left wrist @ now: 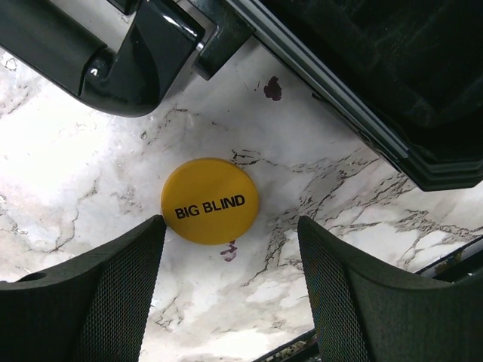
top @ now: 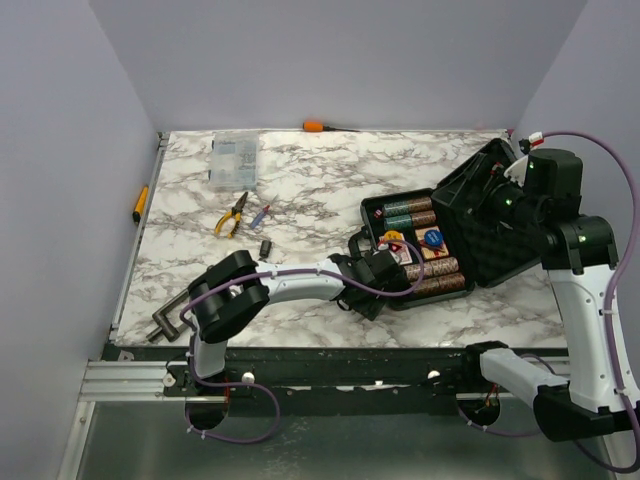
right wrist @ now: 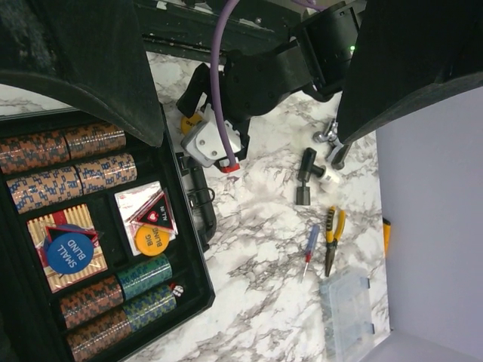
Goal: Pack up texas hold em set
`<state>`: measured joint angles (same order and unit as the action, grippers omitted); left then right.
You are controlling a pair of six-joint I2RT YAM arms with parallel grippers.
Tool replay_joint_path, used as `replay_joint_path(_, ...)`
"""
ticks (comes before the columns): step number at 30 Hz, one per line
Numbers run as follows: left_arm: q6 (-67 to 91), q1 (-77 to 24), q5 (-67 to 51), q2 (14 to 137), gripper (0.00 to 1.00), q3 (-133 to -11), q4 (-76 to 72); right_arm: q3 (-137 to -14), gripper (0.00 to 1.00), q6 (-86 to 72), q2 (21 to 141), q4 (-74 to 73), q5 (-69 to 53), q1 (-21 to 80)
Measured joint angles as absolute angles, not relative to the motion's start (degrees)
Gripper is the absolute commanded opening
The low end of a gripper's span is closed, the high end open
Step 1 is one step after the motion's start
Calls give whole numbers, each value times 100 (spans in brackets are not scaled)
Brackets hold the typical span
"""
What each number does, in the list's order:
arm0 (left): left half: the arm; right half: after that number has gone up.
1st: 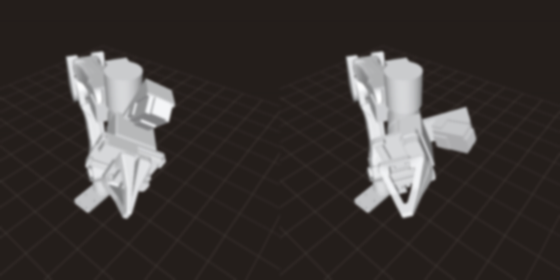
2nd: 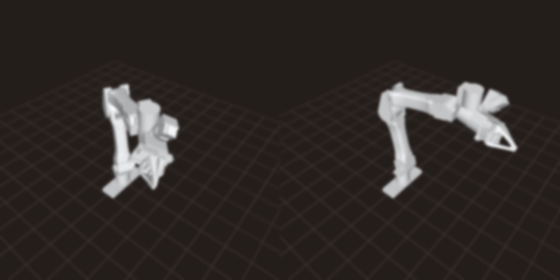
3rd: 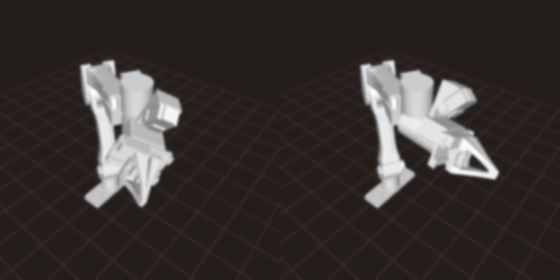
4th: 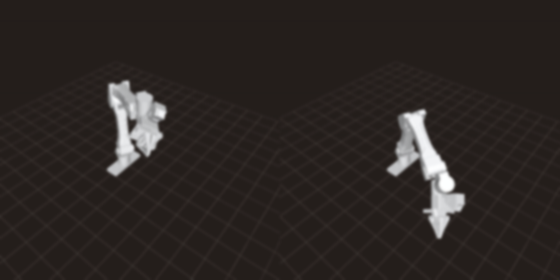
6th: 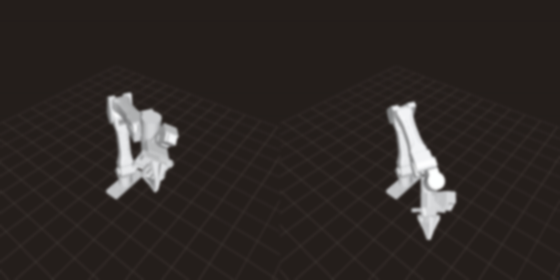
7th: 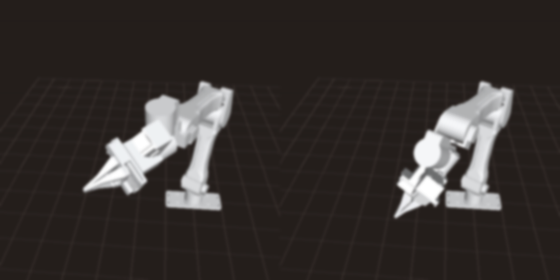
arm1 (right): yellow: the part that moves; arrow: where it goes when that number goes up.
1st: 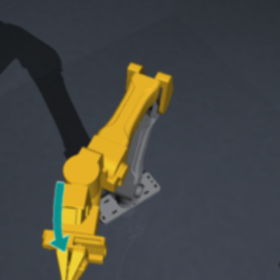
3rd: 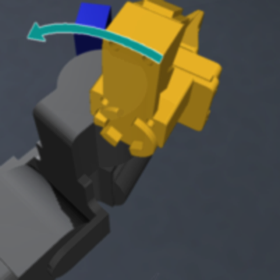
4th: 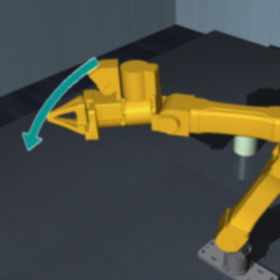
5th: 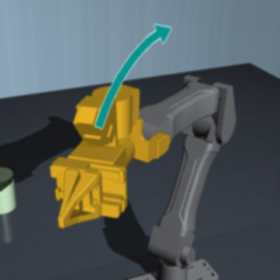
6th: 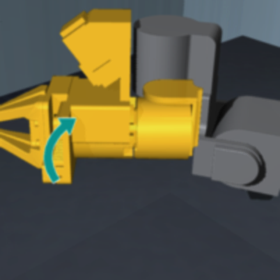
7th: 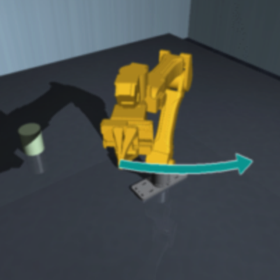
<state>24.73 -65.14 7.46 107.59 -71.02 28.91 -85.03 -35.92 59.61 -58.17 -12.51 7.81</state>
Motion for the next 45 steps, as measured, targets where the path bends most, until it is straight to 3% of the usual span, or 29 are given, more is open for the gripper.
replay_joint_path(10,2453,-6469,751,10836,70,-7179,2871,-8462,100,-3592,6007,-5817,-1280,1066)
replay_joint_path(17,2416,-6344,749,10954,63,-7330,2853,-8436,100,-3551,6023,-5817,-1280,1249)
replay_joint_path(45,2738,-6420,1098,10787,61,-7019,2683,-8436,100,-3446,6082,-5815,-1273,1420)
